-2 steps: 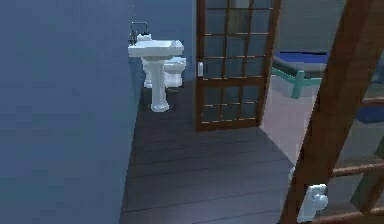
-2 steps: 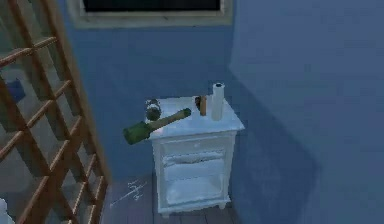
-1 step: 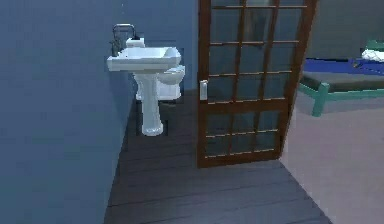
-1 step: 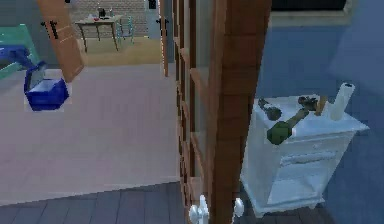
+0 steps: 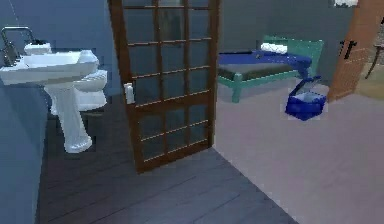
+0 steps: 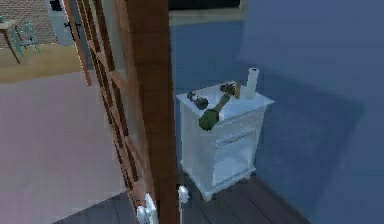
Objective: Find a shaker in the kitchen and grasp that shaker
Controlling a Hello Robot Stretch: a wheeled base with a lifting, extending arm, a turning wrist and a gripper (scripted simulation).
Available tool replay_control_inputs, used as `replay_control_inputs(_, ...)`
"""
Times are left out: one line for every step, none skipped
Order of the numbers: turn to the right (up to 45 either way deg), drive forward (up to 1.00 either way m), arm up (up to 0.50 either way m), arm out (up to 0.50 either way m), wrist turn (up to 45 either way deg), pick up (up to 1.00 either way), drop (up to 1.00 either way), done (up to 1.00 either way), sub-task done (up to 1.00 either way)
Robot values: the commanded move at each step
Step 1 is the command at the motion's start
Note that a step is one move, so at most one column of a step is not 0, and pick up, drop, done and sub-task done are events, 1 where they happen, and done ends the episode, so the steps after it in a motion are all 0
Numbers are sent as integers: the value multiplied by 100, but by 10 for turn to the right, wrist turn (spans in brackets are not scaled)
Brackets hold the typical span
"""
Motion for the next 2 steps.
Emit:
replay_control_inputs(0, 50, 0, 0, 0, 0, 0, 0, 0)
replay_control_inputs(450, 0, 0, 0, 0, 0, 0, 0, 0)
